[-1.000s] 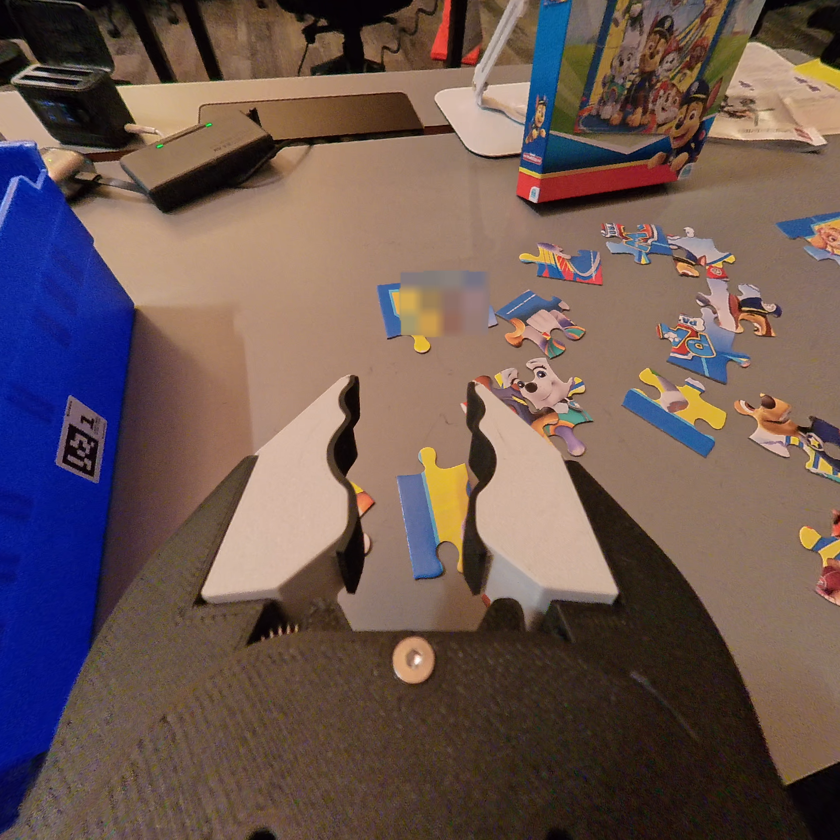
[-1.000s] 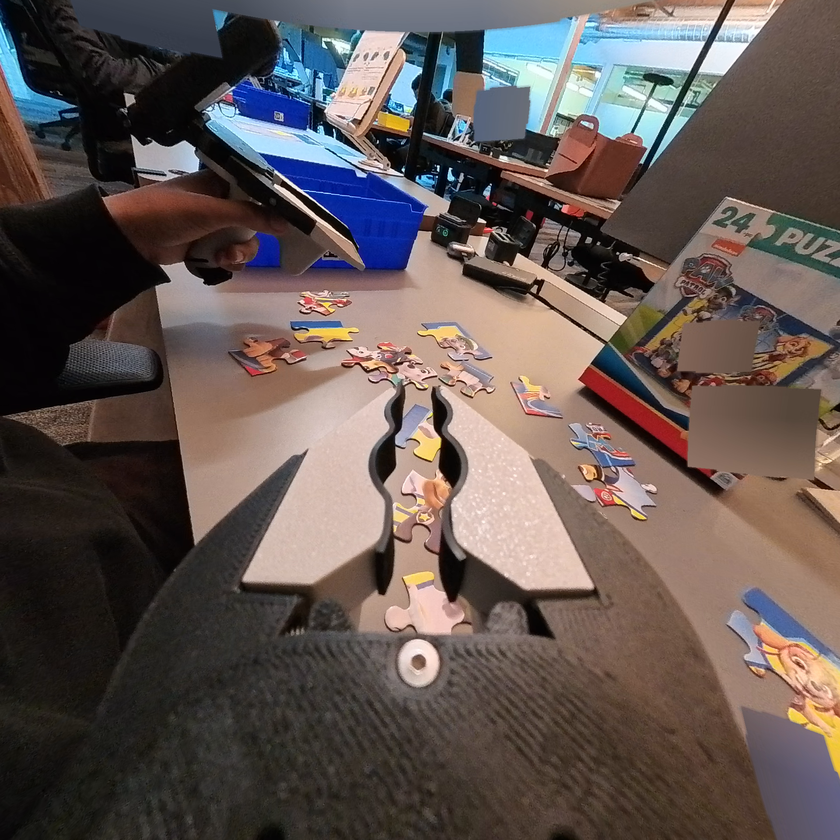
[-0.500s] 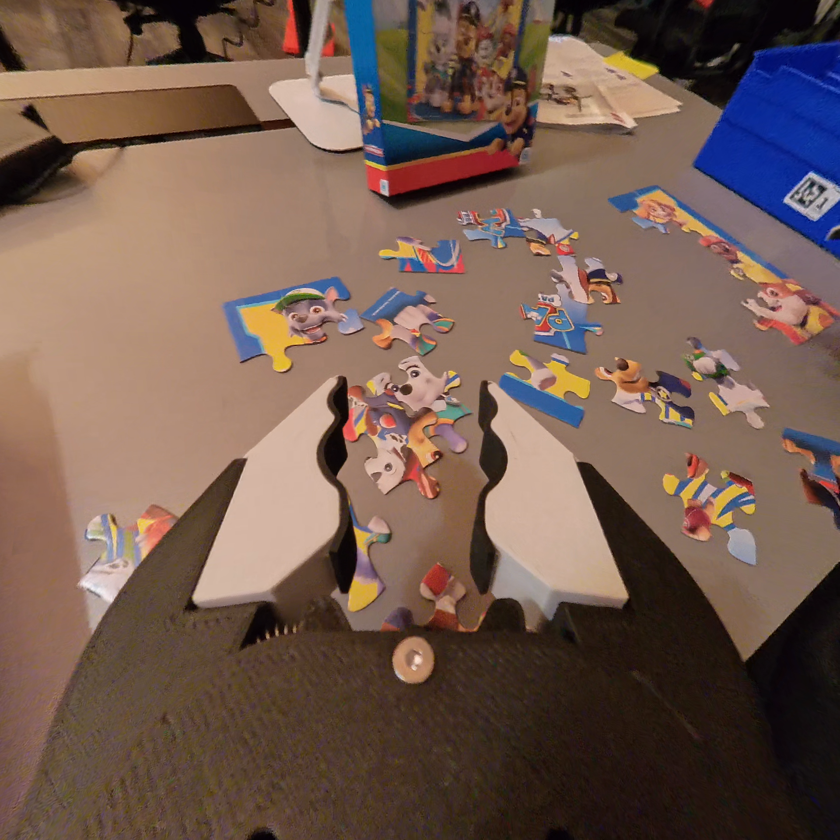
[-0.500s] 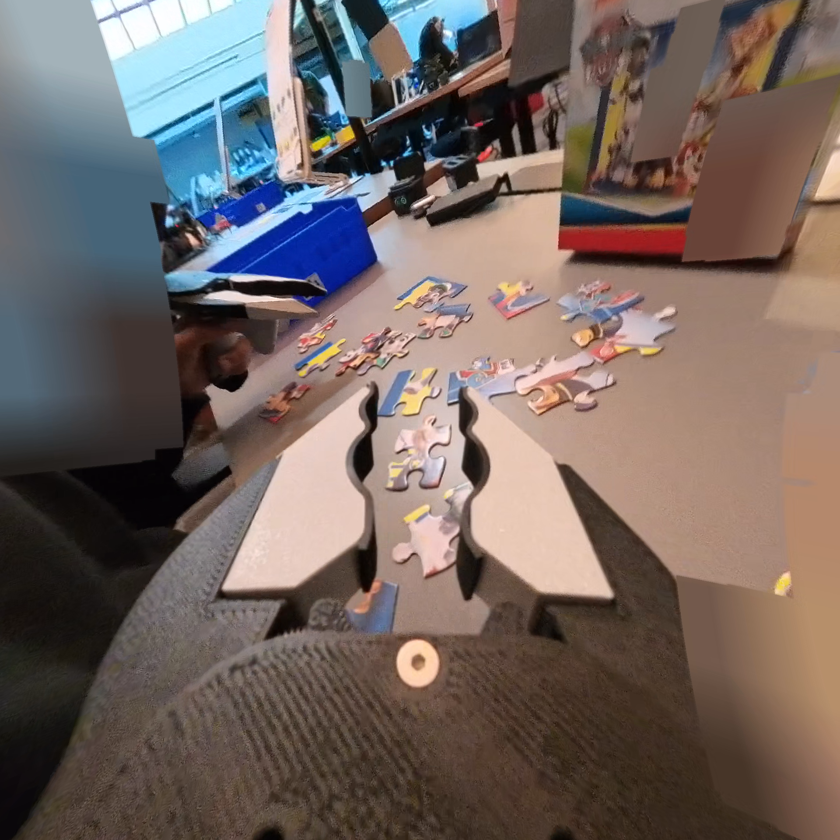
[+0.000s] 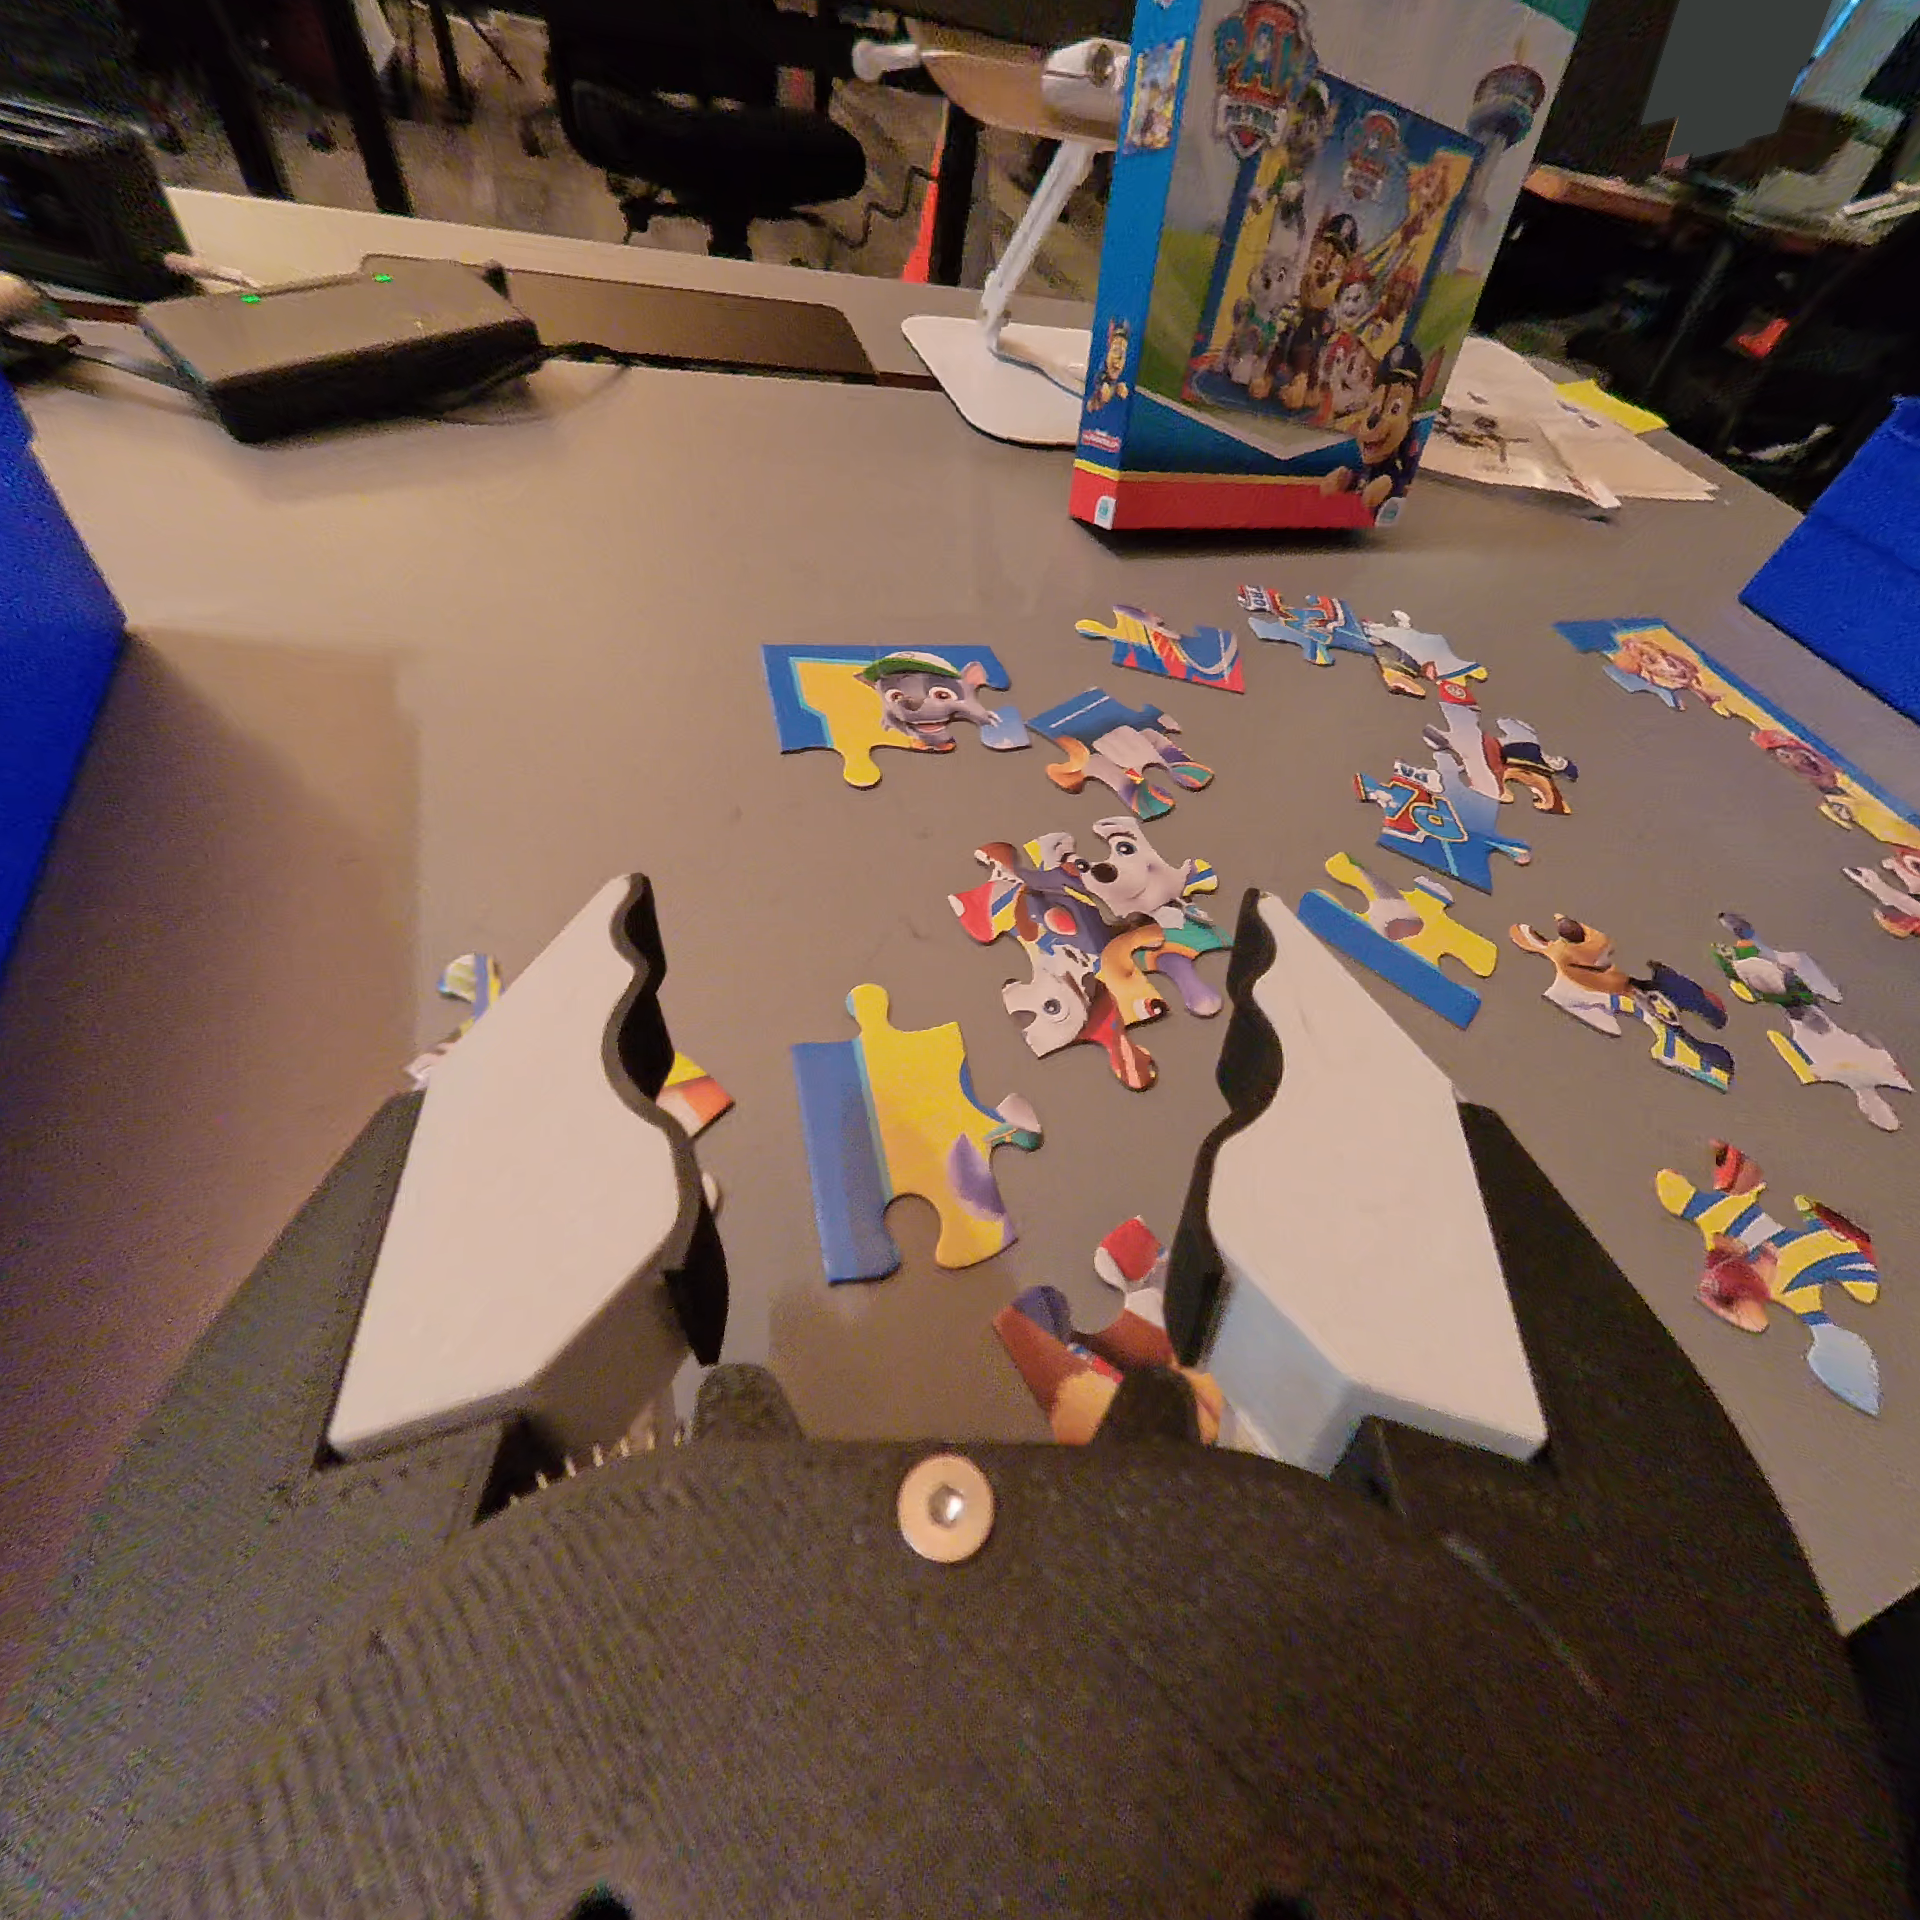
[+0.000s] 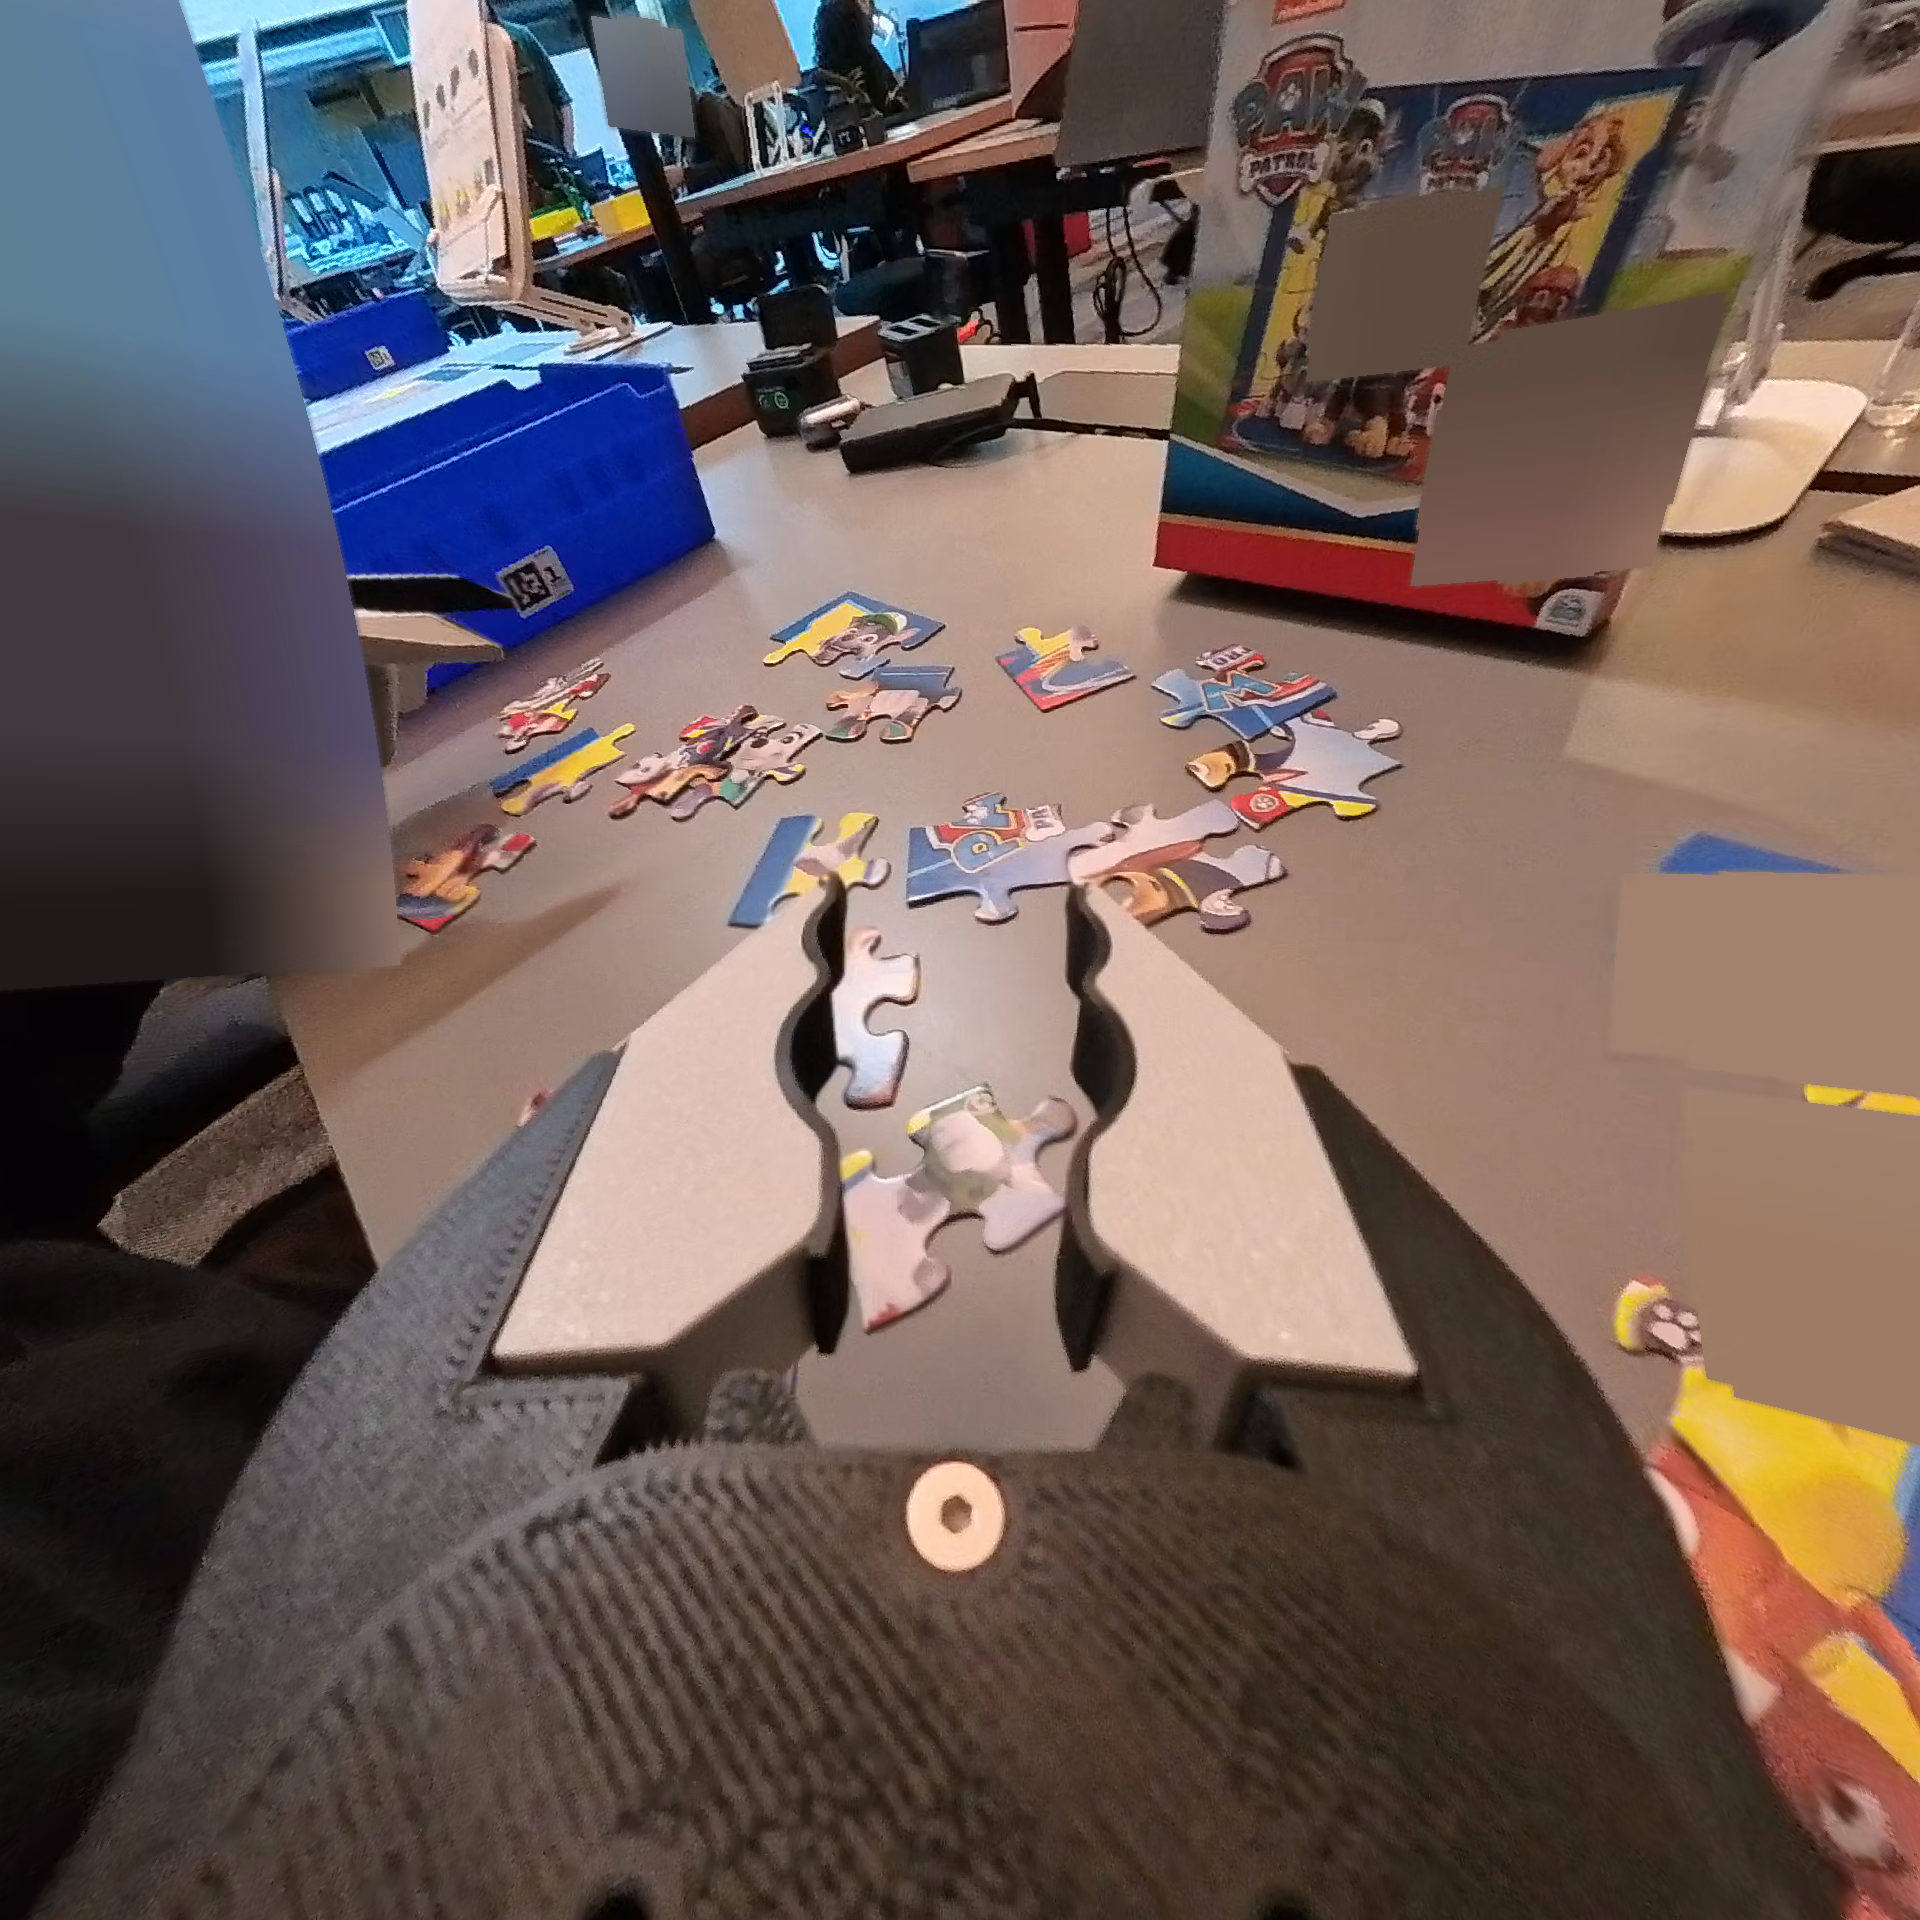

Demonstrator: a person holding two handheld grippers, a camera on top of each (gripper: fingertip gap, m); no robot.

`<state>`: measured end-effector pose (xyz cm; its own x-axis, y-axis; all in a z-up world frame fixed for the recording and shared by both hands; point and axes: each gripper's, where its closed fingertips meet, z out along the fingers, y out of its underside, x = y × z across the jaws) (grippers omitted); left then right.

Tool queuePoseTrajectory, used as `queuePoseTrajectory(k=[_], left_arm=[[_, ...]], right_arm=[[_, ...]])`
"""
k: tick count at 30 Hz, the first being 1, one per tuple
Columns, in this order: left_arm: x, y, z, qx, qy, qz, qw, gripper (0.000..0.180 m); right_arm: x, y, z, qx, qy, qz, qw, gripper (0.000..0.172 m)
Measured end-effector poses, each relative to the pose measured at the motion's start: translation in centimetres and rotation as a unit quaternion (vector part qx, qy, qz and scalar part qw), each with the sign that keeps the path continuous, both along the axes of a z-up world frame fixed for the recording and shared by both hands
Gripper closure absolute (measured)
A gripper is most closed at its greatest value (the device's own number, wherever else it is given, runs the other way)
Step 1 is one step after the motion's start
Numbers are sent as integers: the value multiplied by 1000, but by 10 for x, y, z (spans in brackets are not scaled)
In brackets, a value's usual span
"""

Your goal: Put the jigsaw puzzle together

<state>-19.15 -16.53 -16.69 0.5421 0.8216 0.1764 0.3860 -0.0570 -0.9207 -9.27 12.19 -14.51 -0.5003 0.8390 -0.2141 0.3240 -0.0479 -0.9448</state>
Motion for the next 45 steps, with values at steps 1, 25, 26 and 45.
queuePoseTrajectory(k=[1,25,26,45], left_arm=[[1,-4,0,2,4,3,1000,73],[0,-65,-14,-35,-11,92,995,131],[0,-65,-15,-39,-11,93,995,132],[-3,-57,-29,-88,-36,81,992,131]], right_arm=[[0,-4,0,-3,-1,4,1000,130],[-1,-32,-15,83,-13,-3,996,152],[0,-29,-14,89,-10,-7,996,152],[23,79,19,41,148,-171,973,158]])
